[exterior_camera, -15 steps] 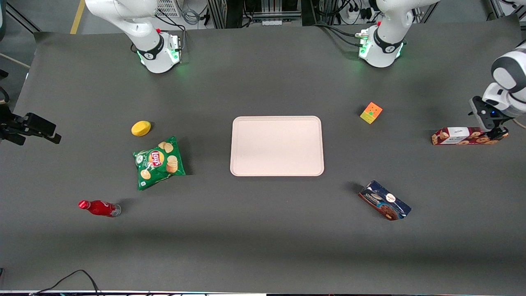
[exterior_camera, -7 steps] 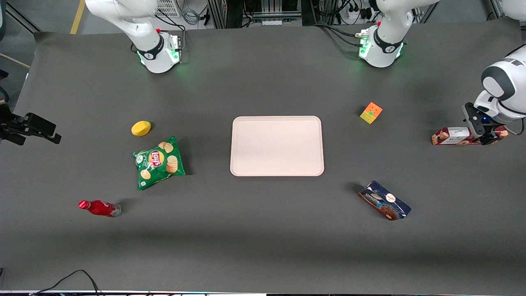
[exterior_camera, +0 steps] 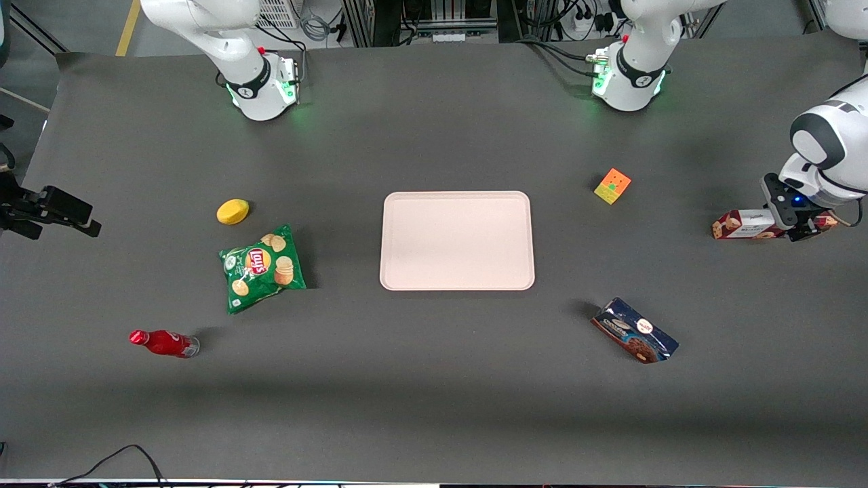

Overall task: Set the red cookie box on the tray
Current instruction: 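Lower the left gripper and close it on the cookie box end, then lift the cookie box upright with the left gripper, then carry the cookie box over the pink tray with the left gripper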

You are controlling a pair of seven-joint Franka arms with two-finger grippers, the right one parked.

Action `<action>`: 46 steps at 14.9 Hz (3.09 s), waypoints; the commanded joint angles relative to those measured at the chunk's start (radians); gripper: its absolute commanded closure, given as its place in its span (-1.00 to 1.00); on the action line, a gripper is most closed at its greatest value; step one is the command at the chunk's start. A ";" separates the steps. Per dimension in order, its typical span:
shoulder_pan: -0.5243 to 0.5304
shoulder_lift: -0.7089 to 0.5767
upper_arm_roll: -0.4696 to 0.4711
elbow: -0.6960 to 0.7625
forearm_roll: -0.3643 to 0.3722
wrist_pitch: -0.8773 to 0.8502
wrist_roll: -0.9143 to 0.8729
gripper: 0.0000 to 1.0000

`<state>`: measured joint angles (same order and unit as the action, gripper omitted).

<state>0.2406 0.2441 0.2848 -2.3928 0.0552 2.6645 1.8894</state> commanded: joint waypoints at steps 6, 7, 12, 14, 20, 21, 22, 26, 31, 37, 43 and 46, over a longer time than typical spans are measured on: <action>0.008 0.034 -0.007 0.052 -0.031 0.009 0.063 0.05; 0.008 0.034 -0.007 0.052 -0.035 0.009 0.063 0.13; 0.006 0.024 -0.007 0.052 -0.037 0.002 0.054 0.78; 0.003 0.002 -0.025 0.052 -0.051 -0.012 0.027 0.83; -0.075 -0.159 -0.108 0.098 -0.054 -0.253 -0.445 0.85; -0.099 -0.182 -0.113 0.115 -0.057 -0.305 -0.542 0.86; -0.127 -0.202 -0.124 0.135 -0.058 -0.355 -0.640 0.87; -0.240 -0.281 -0.205 0.228 -0.074 -0.578 -1.112 0.86; -0.358 -0.295 -0.357 0.377 -0.132 -0.741 -1.664 0.85; -0.428 -0.230 -0.585 0.461 -0.135 -0.706 -2.277 0.80; -0.566 -0.030 -0.619 0.452 0.030 -0.473 -2.587 0.80; -0.618 0.059 -0.616 0.439 0.110 -0.399 -2.699 0.79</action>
<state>-0.3226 0.2214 -0.3447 -1.9745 0.0938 2.2141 -0.6979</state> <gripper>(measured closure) 0.789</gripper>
